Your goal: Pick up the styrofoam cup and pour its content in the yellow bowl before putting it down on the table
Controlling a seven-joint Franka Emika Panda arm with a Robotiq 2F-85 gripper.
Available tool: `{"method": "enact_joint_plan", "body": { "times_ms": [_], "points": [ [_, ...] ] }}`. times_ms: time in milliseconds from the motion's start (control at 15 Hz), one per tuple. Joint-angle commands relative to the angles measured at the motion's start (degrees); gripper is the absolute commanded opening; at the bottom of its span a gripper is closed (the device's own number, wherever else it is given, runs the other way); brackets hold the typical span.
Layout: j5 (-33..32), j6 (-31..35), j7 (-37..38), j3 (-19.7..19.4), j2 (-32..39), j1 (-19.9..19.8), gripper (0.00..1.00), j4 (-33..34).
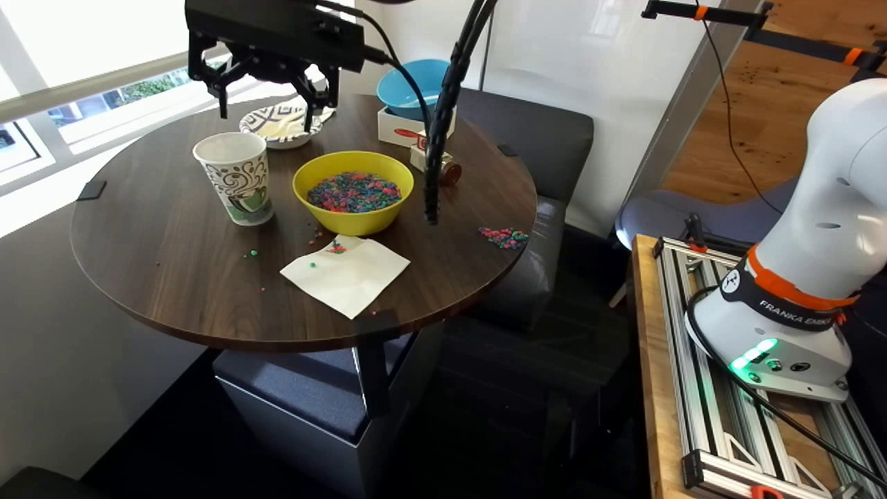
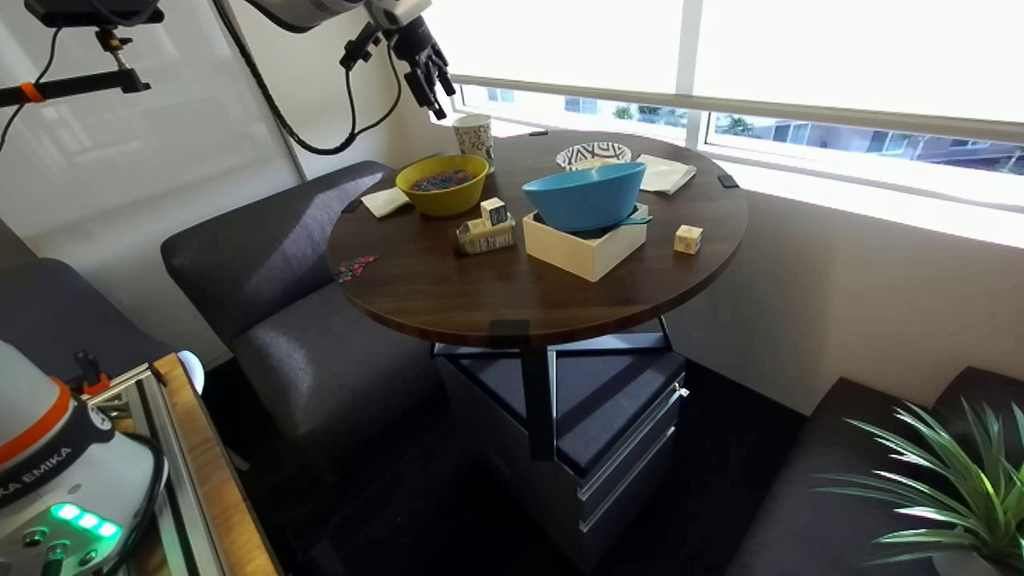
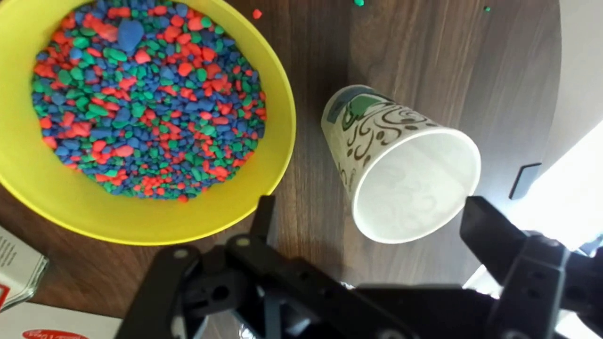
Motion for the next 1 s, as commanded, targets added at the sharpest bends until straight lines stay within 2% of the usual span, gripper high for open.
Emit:
{"method": "enact_joint_plan", "body": {
  "times_ms": [0,200,267,333,400,467,733,800,933],
  "points": [
    [2.3,1.5,0.9,-2.5,4.5,2.1,0.88,2.9],
    [3.8,1.4,0.9,-3.6,6.5,2.7,0.74,4.2],
    [4.4,1.4,0.9,-3.8,7.1,2.8,0.64,4.7],
    [5.0,1.4,0.9,-4.0,7.6,2.9,0.67,5.1],
    [5.4,1.4,1.0,-4.2,8.0,3.1,0.48,5.5],
    [5.7,1.4,1.0,-4.5,8.5,3.4,0.52,6.0],
    [6.4,0.9,1.3,-5.3,9.6,4.3,0.16,7.5],
    [6.4,0.6,1.4,-5.5,9.7,4.4,0.09,7.7],
    [6.3,0.0,1.5,-5.9,9.0,4.7,0.02,7.5]
  ]
}}
